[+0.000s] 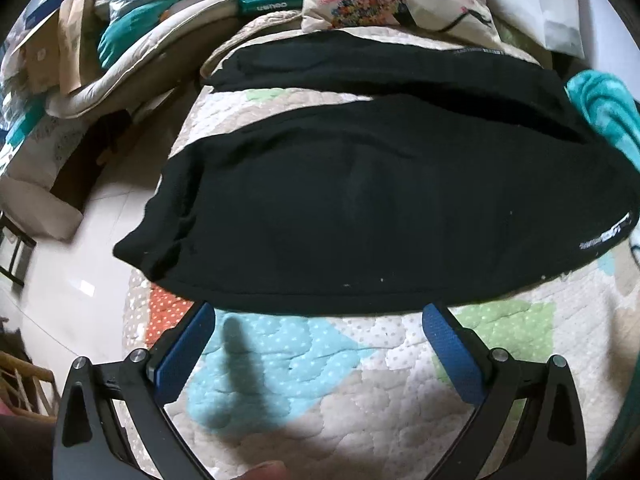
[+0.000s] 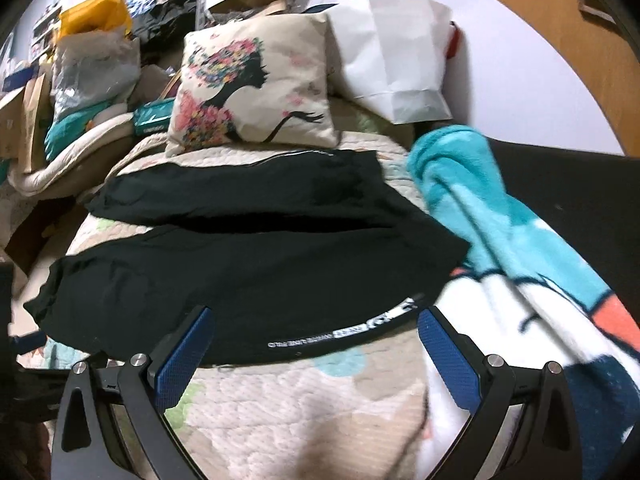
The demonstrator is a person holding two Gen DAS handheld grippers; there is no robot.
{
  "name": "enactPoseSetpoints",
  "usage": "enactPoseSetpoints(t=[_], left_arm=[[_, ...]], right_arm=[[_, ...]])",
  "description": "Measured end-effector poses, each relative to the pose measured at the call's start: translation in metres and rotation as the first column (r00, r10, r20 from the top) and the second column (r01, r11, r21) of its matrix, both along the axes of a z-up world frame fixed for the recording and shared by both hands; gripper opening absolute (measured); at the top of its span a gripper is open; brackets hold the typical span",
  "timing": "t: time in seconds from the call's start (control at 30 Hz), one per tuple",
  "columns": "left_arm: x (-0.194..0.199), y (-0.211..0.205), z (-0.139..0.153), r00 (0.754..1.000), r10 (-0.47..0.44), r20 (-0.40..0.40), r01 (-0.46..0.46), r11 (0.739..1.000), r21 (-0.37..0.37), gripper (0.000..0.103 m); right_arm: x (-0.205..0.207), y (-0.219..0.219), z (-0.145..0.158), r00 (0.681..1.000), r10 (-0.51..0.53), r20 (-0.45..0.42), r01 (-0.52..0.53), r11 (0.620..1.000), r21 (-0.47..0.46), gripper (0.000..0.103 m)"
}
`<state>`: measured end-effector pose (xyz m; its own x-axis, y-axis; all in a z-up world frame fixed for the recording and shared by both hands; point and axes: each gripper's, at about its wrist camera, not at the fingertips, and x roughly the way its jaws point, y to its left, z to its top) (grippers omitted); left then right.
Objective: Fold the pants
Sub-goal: 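Move both grippers toward the waistband of the black pants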
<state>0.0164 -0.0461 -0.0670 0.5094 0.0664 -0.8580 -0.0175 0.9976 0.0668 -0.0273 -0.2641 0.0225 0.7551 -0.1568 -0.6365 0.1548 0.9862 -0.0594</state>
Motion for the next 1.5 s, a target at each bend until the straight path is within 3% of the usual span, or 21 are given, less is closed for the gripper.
enactPoseSetpoints(t=[0.2,0.37,0.83,0.93,1.13,1.3,1.5], left_arm=[[-0.006,0.0,-0.003,0.999,-0.027,0.025,0.026,0.999,0.031,0.103],[-0.007,0.013,-0.007,1.0,0.01,0.009,-0.009,0.998,-0.069,0.103],[-0.012,0.007,0.002,0.999,-0.03,0.021,0.031,0.999,-0.044,0.103],[-0.013,0.012,0.018,0.997,-0.021,0.075,0.026,0.998,-0.065,0.101],[-0.019,0.048,0.071,0.978,0.035,0.206,-0.013,0.994,-0.109,0.098],[0.004,0.086,0.118,0.968,0.06,0.245,-0.016,0.984,-0.177,0.098],[0.068,0.118,0.138,0.969,0.075,0.234,-0.036,0.985,-0.168,0.098]], right_arm=[[0.0,-0.012,-0.001,0.999,-0.022,-0.025,0.024,0.997,0.078,0.103],[-0.001,-0.005,0.001,1.0,-0.003,-0.016,0.004,0.999,0.047,0.103],[0.007,0.004,-0.01,0.999,0.015,-0.039,-0.013,0.999,0.05,0.103],[0.007,0.005,-0.009,1.0,0.01,-0.026,-0.009,0.999,0.042,0.103],[0.003,0.011,0.019,0.995,0.036,0.095,-0.037,0.999,0.008,0.103],[0.032,0.013,0.053,0.987,0.152,0.06,-0.153,0.988,0.011,0.103],[0.091,0.004,0.089,0.96,0.279,-0.003,-0.279,0.96,-0.022,0.103]])
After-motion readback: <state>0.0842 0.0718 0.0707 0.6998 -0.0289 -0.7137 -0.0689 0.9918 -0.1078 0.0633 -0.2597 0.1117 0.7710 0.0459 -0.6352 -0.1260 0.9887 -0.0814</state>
